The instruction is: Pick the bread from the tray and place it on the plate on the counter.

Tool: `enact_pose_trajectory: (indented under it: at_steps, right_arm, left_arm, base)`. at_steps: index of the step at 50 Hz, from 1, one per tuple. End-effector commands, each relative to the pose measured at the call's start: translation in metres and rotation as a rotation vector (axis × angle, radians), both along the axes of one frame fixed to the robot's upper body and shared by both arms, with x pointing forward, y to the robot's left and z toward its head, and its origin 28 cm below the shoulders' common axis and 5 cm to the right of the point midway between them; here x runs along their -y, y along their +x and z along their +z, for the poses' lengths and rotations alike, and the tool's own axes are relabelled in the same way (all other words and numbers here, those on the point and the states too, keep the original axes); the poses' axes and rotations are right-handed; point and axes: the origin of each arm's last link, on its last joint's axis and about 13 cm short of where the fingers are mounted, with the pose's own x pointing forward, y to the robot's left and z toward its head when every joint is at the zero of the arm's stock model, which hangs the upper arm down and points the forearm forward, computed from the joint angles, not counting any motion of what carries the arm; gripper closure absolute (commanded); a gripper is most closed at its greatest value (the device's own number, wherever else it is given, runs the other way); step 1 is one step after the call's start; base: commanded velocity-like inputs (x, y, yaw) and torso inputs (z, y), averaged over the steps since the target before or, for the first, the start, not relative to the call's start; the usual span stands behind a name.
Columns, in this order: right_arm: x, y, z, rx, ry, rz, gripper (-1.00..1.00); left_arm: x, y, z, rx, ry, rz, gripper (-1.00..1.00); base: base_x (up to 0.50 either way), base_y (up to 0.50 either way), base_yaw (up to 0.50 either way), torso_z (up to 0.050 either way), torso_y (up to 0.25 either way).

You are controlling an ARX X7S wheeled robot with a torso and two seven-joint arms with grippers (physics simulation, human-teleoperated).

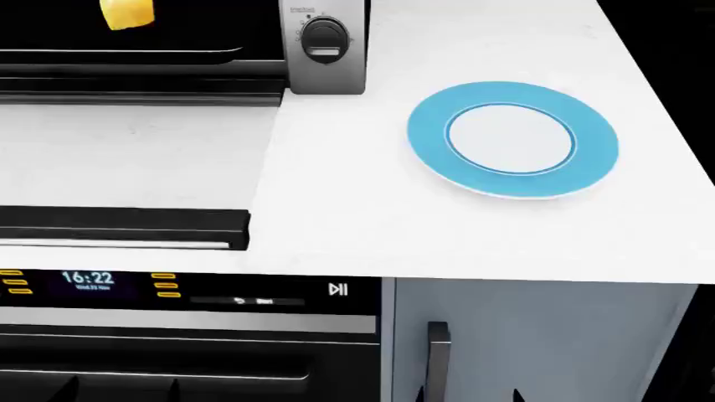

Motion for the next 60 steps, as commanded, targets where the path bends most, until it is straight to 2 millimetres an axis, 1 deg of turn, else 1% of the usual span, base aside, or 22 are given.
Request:
enact_pose_trajectory:
  at_steps: [1,19,25,26,31,34,36,38,43,45,46,49,51,54,60]
  right_arm:
    - [0.000,0.000,0.000,0.000,0.000,0.000,-1.00]
    - [0.000,0.000,0.001,-0.002,0.009,0.006,-1.00]
    - [0.000,0.000,0.001,-0.003,0.010,0.009,-1.00]
    - [-0.001,0.000,0.001,-0.005,0.006,0.010,-1.00]
    - [-0.001,-0.001,0.002,-0.009,0.015,0.015,-1.00]
    - [-0.001,-0.002,0.006,-0.005,0.021,0.019,-1.00]
    - [0.000,-0.004,0.015,0.007,0.018,0.027,-1.00]
    - [-0.001,-0.005,0.019,0.009,0.009,0.034,-1.00]
    - [-0.002,-0.012,0.040,0.030,0.013,0.064,-1.00]
    - [-0.001,-0.016,0.049,0.037,0.006,0.072,-1.00]
    - [-0.001,-0.018,0.057,0.044,-0.004,0.080,-1.00]
    - [-0.001,-0.022,0.066,0.050,-0.010,0.089,-1.00]
    - [-0.001,-0.025,0.076,0.064,-0.019,0.090,-1.00]
    - [0.001,-0.028,0.084,0.089,-0.037,0.084,-1.00]
    - [0.004,-0.032,0.103,0.108,-0.076,0.076,-1.00]
  left_arm:
    - [0.000,0.000,0.000,0.000,0.000,0.000,-1.00]
    - [0.001,0.001,0.001,0.004,0.027,-0.003,-1.00]
    - [0.000,-0.001,0.002,0.030,0.034,-0.020,-1.00]
    - [0.000,-0.004,0.005,0.082,0.047,-0.054,-1.00]
    - [0.000,-0.005,0.008,0.081,0.032,-0.066,-1.00]
    - [-0.001,-0.007,0.011,0.092,0.026,-0.065,-1.00]
    - [0.000,-0.011,0.021,0.122,0.023,-0.060,-1.00]
    - [0.001,-0.013,0.025,0.128,0.020,-0.064,-1.00]
    - [0.002,-0.019,0.043,0.158,0.041,-0.074,-1.00]
    - [0.004,-0.024,0.050,0.165,0.043,-0.078,-1.00]
    - [0.004,-0.027,0.055,0.172,0.041,-0.083,-1.00]
    - [0.005,-0.032,0.069,0.184,0.048,-0.089,-1.00]
    - [0.006,-0.035,0.082,0.202,0.059,-0.100,-1.00]
    - [0.007,-0.038,0.095,0.215,0.067,-0.110,-1.00]
    - [0.005,-0.042,0.113,0.228,0.081,-0.113,-1.00]
  base:
    - [0.00,0.00,0.00,0.000,0.000]
    - [0.00,0.00,0.00,0.000,0.000]
    - [0.00,0.00,0.00,0.000,0.000]
    - [0.00,0.00,0.00,0.023,0.004]
    - [0.00,0.00,0.00,0.048,0.061]
    - [0.00,0.00,0.00,0.048,0.061]
    - [0.00,0.00,0.00,0.048,0.061]
    - [0.00,0.00,0.00,0.048,0.060]
    - [0.00,0.00,0.00,0.048,0.061]
    - [0.00,0.00,0.00,0.048,0.060]
    - [0.00,0.00,0.00,0.048,0.062]
    - [0.00,0.00,0.00,0.048,0.061]
    - [0.00,0.00,0.00,0.048,0.061]
    - [0.00,0.00,0.00,0.048,0.060]
    - [0.00,0.00,0.00,0.048,0.061]
